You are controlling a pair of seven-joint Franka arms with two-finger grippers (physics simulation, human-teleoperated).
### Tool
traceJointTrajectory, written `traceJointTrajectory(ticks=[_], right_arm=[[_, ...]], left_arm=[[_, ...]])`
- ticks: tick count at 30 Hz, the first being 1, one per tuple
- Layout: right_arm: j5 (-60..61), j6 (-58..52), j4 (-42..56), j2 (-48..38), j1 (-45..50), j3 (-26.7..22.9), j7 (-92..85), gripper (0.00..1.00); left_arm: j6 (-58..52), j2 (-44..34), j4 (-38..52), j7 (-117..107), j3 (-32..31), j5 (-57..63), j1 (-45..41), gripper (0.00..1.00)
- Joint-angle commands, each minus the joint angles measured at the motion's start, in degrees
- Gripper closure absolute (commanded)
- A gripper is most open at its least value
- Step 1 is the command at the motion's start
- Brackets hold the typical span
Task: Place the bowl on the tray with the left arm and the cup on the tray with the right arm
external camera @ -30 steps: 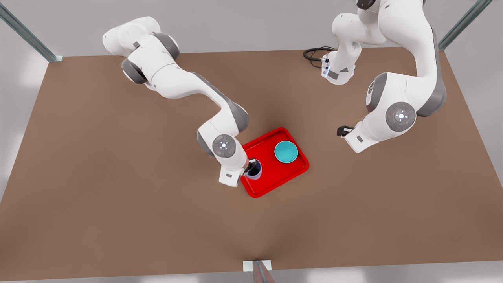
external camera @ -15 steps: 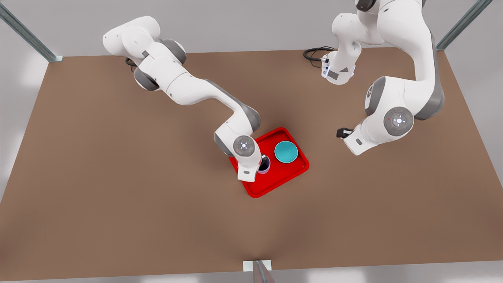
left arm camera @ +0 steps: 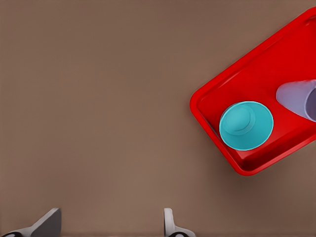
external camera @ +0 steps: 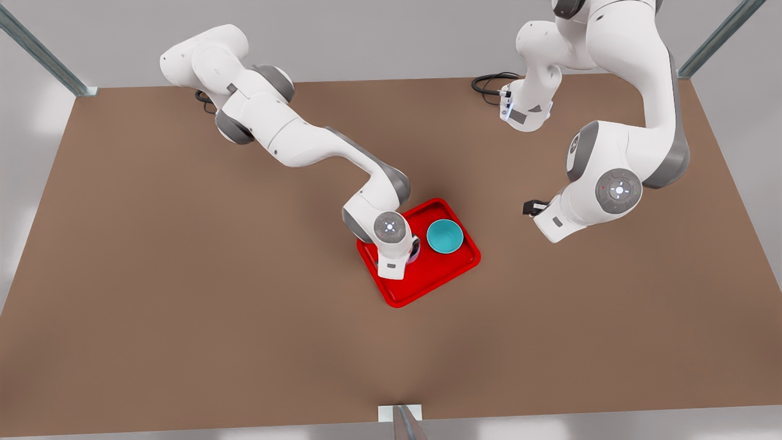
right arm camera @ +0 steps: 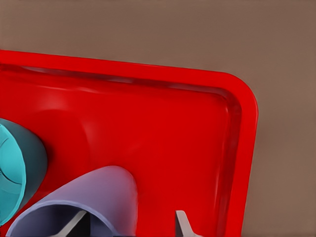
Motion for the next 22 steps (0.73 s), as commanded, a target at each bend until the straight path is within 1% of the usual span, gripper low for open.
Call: traceJointTrajectory(ticks=[1, 5, 6, 9, 10, 11, 12, 13, 14, 15, 16, 17, 18, 19, 22], right_arm=[[0.0, 0.0, 0.1, 0.0, 0.0, 0.0, 0.0, 0.0], [0.1, 0.4, 0.8, -0.3, -0.3, 1.0, -0.1, 0.0], [0.1, 0.4, 0.8, -0.4, -0.4, 1.9, -0.1, 0.0], [0.1, 0.2, 0.8, -0.6, -0.4, 2.0, -0.1, 0.0], [0.4, -0.3, 0.5, -3.0, -1.0, 1.8, -1.0, 0.0], [1.2, -1.8, -2.3, -9.0, -4.0, 1.5, -0.6, 0.0], [1.8, -3.0, -10.2, -17.2, -8.0, 0.5, -0.3, 0.0], [6.8, -2.5, -19.6, -26.4, -10.5, -4.0, -0.4, 0.0], [8.3, -2.6, -27.8, -34.7, -13.9, -6.9, -0.3, 0.0], [8.4, -3.2, -35.1, -42.8, -19.7, -8.3, -0.3, 0.0], [8.4, -6.3, -37.7, -47.9, -24.2, -10.9, -0.4, 0.0], [8.4, -12.8, -35.2, -48.4, -24.4, -16.2, -1.5, 0.0], [9.3, -23.8, -27.3, -46.4, -24.5, -21.3, -4.7, 0.0], [9.8, -28.2, -25.2, -46.8, -27.1, -21.9, -4.9, 0.0], [10.4, -27.4, -27.2, -48.9, -28.4, -21.4, -5.2, 0.0]], left_arm=[[0.0, 0.0, 0.0, 0.0, 0.0, 0.0, 0.0, 0.0], [0.0, -0.3, 0.3, 0.1, 0.0, 0.0, 0.0, 0.0], [0.0, -0.1, 1.9, 0.1, 0.0, 0.0, 0.0, 0.0], [0.8, -0.1, 5.4, 1.0, 0.0, -0.1, 0.0, 0.0], [0.8, -0.1, 6.8, 0.6, 0.0, -0.1, -0.1, 0.0], [0.8, -0.1, 6.9, 0.7, 0.0, 0.0, -0.1, 0.0], [0.7, -0.1, 6.9, 0.3, 0.0, 0.2, 0.0, 0.0], [0.3, -0.2, 6.9, 0.3, 0.0, 0.3, 0.0, 0.0], [0.0, -0.3, 6.9, 0.3, 0.1, 1.2, 0.0, 0.0], [0.0, -0.4, 6.9, 0.6, 1.9, 2.3, 0.0, 0.0], [0.2, -0.4, 6.9, 1.1, 4.7, 1.9, 0.0, 0.0], [0.4, -0.4, 6.9, 1.2, 5.4, 1.9, 0.0, 0.0], [0.5, -0.4, 6.9, 1.1, 5.4, 1.9, 0.0, 0.0], [0.5, -0.2, 6.9, 0.6, 5.4, 1.8, 0.0, 0.0], [-0.1, -0.4, 6.9, 0.1, 5.3, 1.6, -0.1, 0.0]])
